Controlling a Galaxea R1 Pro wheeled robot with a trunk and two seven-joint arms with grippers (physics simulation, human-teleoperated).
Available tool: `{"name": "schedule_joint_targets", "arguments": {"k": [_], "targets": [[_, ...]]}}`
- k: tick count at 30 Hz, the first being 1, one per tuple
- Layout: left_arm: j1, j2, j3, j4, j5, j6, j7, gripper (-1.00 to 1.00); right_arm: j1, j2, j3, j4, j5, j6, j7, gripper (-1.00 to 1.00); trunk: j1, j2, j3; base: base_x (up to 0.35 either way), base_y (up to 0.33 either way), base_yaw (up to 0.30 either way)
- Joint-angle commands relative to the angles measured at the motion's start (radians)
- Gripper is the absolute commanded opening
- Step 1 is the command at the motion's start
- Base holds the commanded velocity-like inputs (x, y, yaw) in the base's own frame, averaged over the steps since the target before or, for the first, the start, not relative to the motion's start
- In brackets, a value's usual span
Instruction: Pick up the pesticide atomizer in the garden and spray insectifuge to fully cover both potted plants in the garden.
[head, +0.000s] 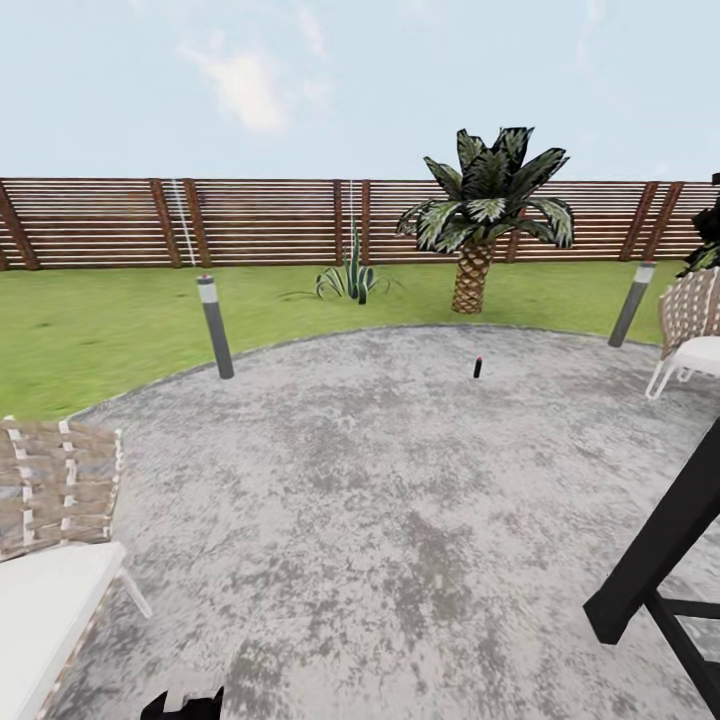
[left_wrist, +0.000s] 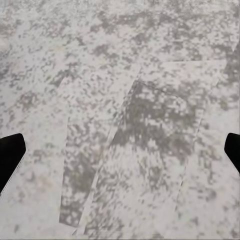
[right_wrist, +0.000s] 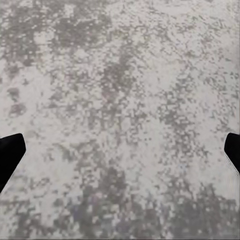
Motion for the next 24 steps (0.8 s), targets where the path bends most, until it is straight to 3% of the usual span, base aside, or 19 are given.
{"name": "schedule_joint_targets", "arguments": {"k": [1,24], "targets": [[-0.001,0.000,0.003,0.001,0.000,-0.003,0.000,1.00,-0.001,0.000,-0.002,0.001,0.002,-0.003,0.000,1.00,0.000,0.000,-0.001,0.337,0.000,0.000],[-0.001,0.000,0.002,0.001,0.000,-0.003,0.000,1.00,-0.001,0.000,-0.002,0.002,0.002,-0.003,0.000,1.00,0.000,0.000,-0.001,0.337,0.000,0.000]]}}
